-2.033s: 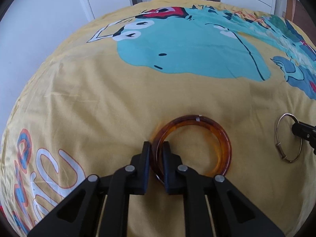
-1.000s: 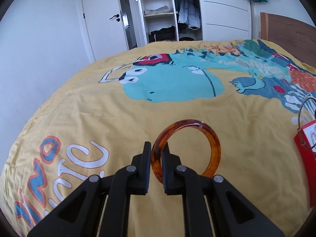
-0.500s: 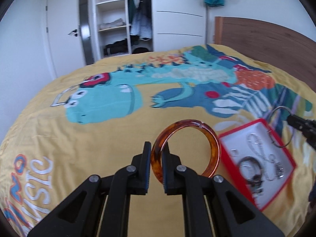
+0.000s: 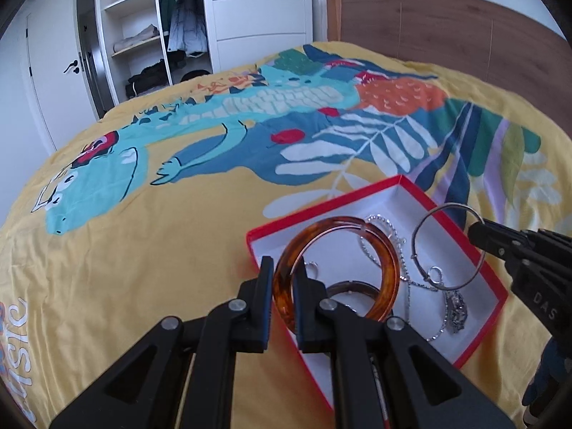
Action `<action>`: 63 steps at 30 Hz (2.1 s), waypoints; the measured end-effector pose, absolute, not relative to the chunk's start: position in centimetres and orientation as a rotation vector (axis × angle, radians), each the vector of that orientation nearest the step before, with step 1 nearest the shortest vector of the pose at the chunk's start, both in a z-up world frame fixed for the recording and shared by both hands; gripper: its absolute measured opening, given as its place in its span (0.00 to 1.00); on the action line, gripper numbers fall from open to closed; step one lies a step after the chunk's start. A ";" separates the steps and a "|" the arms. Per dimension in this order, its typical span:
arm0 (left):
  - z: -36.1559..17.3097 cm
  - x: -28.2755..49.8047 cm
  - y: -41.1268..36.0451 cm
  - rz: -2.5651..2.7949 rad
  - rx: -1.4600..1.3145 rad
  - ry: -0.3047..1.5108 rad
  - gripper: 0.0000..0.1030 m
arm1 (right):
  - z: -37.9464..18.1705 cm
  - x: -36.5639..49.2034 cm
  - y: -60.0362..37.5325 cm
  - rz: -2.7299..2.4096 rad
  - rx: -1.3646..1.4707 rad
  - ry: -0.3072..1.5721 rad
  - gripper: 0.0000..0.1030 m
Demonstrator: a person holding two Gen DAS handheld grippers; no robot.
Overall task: Organize jewelry
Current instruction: 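Carry the bangle and hoop into the red box and release both, then lift both tools away from the red box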
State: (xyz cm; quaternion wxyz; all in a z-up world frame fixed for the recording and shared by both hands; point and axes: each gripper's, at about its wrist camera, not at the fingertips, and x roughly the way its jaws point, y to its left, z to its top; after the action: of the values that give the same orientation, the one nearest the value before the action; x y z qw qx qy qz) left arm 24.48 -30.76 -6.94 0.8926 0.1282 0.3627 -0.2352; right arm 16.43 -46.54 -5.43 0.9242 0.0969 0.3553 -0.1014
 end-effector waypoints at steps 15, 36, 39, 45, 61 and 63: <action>-11.4 27.0 -32.6 -0.462 0.289 0.860 0.09 | -9.7 19.9 -48.4 -0.159 0.231 0.824 0.05; -12.0 28.7 -31.9 -0.519 0.144 1.008 0.11 | -10.6 19.6 -48.9 -0.187 0.221 0.904 0.20; -11.8 28.8 -31.6 -0.539 0.107 1.037 0.12 | -9.9 19.0 -48.9 -0.190 0.229 0.891 0.25; -10.7 27.6 -30.8 -0.549 0.093 1.028 0.18 | -8.1 17.7 -48.6 -0.203 0.239 0.866 0.34; 0.2 18.3 -20.2 -0.352 0.083 0.856 0.43 | -0.4 11.5 -39.6 -0.110 0.217 0.803 0.58; 1.5 16.6 -18.5 -0.322 0.081 0.835 0.46 | 0.8 10.4 -37.7 -0.088 0.202 0.795 0.61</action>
State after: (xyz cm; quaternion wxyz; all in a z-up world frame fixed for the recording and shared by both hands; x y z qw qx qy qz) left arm 16.64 -18.46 1.47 0.9007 0.0390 0.4037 -0.1557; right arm 10.40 -37.66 0.75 0.9161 0.0980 0.3864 -0.0428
